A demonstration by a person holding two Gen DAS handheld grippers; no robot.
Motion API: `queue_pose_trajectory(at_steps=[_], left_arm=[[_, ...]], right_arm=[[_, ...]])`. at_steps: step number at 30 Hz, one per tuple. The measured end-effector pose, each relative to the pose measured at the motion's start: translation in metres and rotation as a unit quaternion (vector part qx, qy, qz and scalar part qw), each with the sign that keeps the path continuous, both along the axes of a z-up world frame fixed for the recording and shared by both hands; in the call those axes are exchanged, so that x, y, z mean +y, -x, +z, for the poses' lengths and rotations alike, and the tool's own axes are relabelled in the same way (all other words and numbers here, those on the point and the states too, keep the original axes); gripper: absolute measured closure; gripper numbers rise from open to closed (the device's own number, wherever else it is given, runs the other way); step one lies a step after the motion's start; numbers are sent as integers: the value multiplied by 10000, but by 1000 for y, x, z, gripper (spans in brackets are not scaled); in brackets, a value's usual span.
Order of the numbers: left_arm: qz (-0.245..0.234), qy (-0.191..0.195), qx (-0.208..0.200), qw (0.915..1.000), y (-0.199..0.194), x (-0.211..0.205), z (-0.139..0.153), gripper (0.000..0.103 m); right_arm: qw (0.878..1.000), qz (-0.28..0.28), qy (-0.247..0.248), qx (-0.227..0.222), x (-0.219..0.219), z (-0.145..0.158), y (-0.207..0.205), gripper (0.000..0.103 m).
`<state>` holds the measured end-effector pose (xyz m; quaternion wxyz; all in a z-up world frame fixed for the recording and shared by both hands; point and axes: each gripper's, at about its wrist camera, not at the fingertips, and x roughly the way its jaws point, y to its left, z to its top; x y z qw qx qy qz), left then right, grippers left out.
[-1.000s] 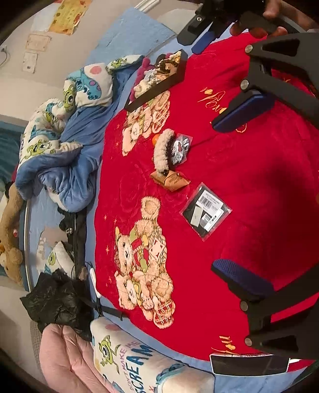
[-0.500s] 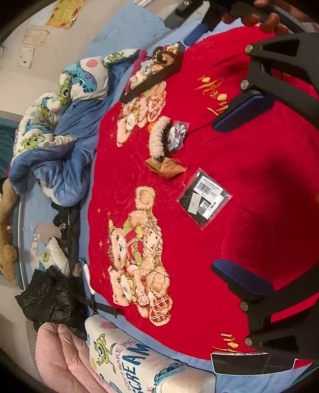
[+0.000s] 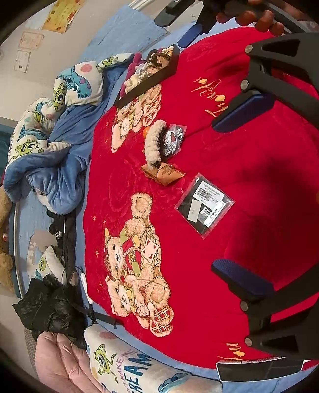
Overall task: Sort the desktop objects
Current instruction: 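Move both tools back toward the remaining items on the blanket, then grasp the clear plastic package with the left tool while the right tool grasps the white fluffy scrunchie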
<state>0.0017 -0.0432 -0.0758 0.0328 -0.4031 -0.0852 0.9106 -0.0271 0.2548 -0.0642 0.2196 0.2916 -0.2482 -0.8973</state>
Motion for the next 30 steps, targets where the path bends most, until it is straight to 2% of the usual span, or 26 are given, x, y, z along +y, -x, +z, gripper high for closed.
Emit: queue_pose_trajectory(at_steps=[18,30], left_arm=[[-81,87,1,9999,10,-1,-1,0],[-272,127,-284,9991,40,10,-22,0]], right_arm=[[9999,34,106,-25,-5,0,13,0],[9996,33,-237,-148,-14,-5,31,0]])
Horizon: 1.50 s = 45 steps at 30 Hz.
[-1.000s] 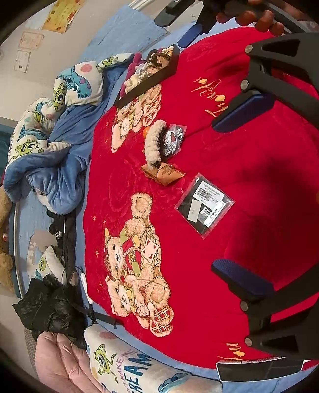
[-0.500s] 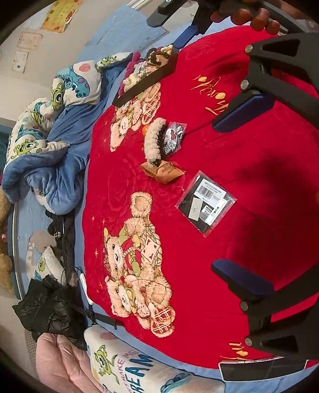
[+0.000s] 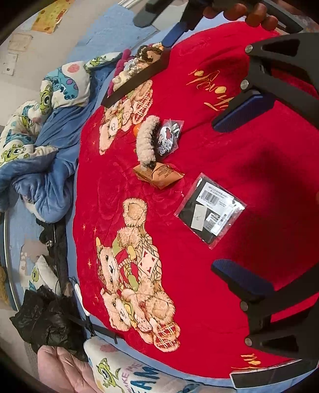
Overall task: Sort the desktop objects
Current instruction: 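Grasp the clear plastic package with the left tool while the right tool grasps the white fluffy scrunchie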
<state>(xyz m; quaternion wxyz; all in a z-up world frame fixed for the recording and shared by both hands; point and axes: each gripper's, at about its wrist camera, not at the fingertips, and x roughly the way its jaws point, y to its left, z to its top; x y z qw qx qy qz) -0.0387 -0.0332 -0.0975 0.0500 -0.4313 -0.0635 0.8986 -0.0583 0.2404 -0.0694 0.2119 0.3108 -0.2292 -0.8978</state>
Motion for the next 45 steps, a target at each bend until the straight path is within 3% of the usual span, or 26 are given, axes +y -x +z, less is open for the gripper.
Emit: queue_pose_trajectory(at_steps=[10,14,17,24,30,36,40,42,45], left_arm=[[-20,-115,-500,9987,34,0,-34,0],[247,-180,-721,9969,48,2,-59,0],[347,-309,-925,9946,56,-2,-76,0],[295,-330,-859,9953,68,-5,-83,0],[203,640,-667,9955,76,19,-94,0],[378,455,-465,9972,76,13,-97,0],[364,528,-415,9971,79,13,-97,0],[363,511,-380,9973,78,13,-97,0],[365,511,-334,9975,76,13,-98,0]], right_arm=[[9994,-75,-344,-51,-8,-5,30,0],[9952,-56,-975,-71,-22,-15,44,0],[9931,44,-1158,-184,-28,-25,56,0],[9795,328,-1983,-150,-48,-45,81,0],[9784,424,-2009,-253,-56,-61,107,0],[9778,621,-1901,-621,-62,-89,135,0],[9839,498,-1393,-1006,-54,-110,146,0],[9884,356,-1077,-1006,-49,-112,146,0],[9890,395,-1007,-1010,-51,-112,149,0]])
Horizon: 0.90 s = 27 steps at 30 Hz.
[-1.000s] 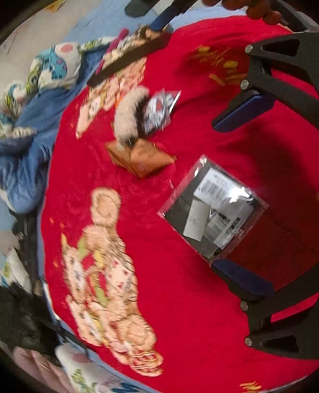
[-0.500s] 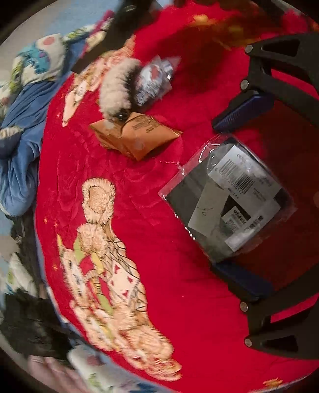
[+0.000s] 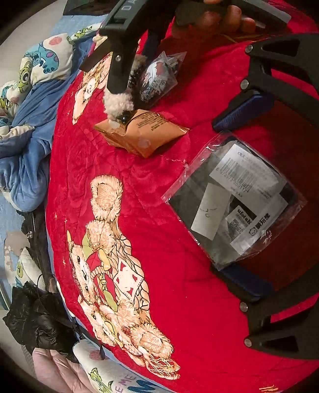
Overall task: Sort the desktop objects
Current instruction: 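Grasp the clear plastic package with the left tool while the right tool grasps the white fluffy scrunchie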
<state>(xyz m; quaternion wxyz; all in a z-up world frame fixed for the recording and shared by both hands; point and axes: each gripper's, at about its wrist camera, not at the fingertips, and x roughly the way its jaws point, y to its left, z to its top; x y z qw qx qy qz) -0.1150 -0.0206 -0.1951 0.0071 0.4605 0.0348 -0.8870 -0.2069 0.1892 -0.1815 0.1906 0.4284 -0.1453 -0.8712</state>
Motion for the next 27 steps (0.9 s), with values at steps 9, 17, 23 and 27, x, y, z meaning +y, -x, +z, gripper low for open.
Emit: queue_pose_trajectory(at_steps=[9,17,23,27], left_arm=[[3,-117,55,9999,-1,-2,1,0],[294,-283,223,9989,-16,-23,10,45],[331,-551,239,9976,-22,-39,12,68],[249,-447,237,9984,-24,-35,16,73]], right_arm=[[9999,-20,18,-160,4,-1,9,42],[9995,15,236,-202,14,-1,-2,68],[9995,133,285,-75,13,11,-15,77],[9995,262,182,28,6,19,-20,79]])
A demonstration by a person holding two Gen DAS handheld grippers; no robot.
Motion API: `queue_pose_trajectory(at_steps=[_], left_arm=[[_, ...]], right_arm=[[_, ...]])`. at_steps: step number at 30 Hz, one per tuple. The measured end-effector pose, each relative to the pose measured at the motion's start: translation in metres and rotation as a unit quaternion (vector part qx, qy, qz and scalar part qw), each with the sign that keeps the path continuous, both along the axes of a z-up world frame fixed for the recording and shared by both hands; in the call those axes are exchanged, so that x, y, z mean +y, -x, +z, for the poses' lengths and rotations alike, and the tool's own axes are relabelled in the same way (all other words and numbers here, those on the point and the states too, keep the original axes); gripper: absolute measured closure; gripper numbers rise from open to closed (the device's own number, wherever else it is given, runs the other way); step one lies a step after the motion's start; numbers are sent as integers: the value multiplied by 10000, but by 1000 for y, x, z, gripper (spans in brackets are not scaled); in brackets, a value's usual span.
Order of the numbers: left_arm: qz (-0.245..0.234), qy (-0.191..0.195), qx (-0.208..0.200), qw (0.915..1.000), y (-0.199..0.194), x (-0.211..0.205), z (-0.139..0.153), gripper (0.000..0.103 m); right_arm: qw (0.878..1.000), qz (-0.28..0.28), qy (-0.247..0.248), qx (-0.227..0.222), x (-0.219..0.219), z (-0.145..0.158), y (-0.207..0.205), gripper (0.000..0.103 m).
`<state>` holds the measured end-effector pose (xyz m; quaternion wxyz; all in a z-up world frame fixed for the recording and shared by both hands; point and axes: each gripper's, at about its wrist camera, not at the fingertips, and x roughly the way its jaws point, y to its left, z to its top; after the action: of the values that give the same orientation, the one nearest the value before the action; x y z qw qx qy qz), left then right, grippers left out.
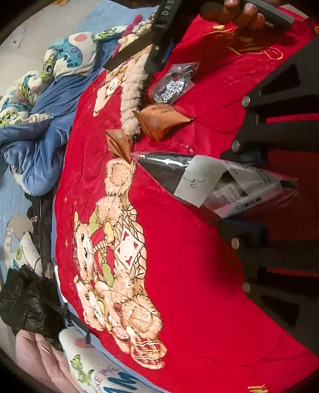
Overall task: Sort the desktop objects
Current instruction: 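Grasp the clear plastic package with the left tool while the right tool grasps the white fluffy scrunchie, then carry the plastic package and white scrunchie over the black tray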
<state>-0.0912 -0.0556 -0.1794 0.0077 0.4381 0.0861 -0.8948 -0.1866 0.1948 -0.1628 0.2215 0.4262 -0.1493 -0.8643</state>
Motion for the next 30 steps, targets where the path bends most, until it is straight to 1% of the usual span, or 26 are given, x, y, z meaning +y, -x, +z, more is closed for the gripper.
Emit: queue_pose_trajectory(at_steps=[3,4,7,11,16,19,24,30], left_arm=[[16,174,3,9998,-2,1,6,75],[26,248,64,9997,-5,1,10,75],[22,283,167,9995,-10,-2,20,75],[15,352,269,9990,-14,-6,34,75],[-132,277,319,9990,-9,1,44,75],[-223,148,345,9990,-11,6,48,75],[-566,43,460,9973,-19,26,58,75],[-1055,-55,632,9924,-35,53,73,75]], right_arm=[[10000,27,38,82,-1,6,-3,80],[9999,37,-1,129,-3,9,-5,80],[9993,125,-145,322,-5,21,-14,81],[9988,141,-75,454,-2,34,-25,81],[9981,46,-34,611,6,48,-38,81],[9979,-77,43,647,13,52,-43,81],[9966,-245,81,786,25,62,-58,82],[9926,-618,263,1015,50,71,-94,82]])
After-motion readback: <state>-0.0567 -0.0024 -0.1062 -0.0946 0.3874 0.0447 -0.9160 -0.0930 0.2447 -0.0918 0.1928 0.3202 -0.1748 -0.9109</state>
